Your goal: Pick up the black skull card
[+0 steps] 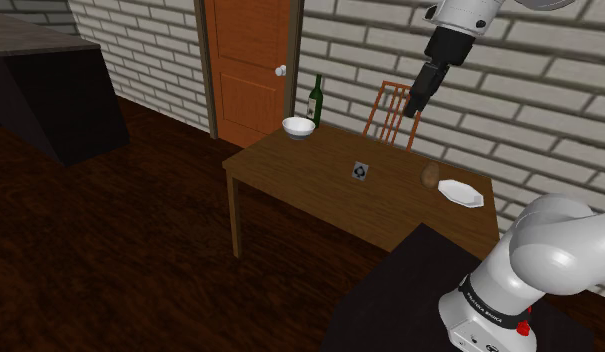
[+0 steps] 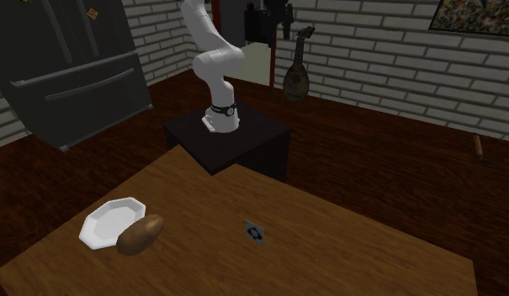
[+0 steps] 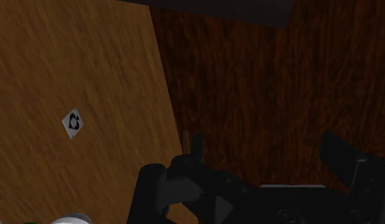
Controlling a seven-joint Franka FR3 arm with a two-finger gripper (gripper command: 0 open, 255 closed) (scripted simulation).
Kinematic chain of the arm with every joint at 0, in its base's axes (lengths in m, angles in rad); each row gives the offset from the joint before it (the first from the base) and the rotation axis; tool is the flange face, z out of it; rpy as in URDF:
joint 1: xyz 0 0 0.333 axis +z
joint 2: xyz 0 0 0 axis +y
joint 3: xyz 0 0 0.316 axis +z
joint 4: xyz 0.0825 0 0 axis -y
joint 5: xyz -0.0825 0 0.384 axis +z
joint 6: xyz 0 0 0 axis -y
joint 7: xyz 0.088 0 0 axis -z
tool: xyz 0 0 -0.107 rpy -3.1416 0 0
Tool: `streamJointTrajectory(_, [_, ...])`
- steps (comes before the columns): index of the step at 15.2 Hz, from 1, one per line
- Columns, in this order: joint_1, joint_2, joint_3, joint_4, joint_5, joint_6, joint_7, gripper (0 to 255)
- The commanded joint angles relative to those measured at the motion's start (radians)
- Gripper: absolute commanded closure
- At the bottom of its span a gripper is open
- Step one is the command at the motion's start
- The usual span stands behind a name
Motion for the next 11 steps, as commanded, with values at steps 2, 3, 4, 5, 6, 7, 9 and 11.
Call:
streamJointTrajectory(2, [-0.009, 0.015, 0.006, -0.017, -0.002, 0.037, 0.016, 0])
streamJointTrajectory(3, [-0.019, 0.031, 0.011, -0.033, -0.005, 0.074, 0.033, 0])
streamJointTrajectory(4, [-0.029, 0.049, 0.016, -0.048, -0.008, 0.11, 0.049, 0])
streamJointTrajectory(5, [-0.038, 0.067, 0.021, -0.061, -0.011, 0.147, 0.066, 0])
streamJointTrajectory(6, [-0.048, 0.087, 0.027, -0.074, -0.014, 0.183, 0.083, 0])
streamJointTrajectory(7, [-0.058, 0.108, 0.031, -0.084, -0.017, 0.219, 0.101, 0])
streamJointTrajectory(9, [-0.078, 0.153, 0.04, -0.103, -0.025, 0.291, 0.136, 0])
streamJointTrajectory(11, [-0.099, 0.202, 0.049, -0.116, -0.035, 0.361, 0.172, 0])
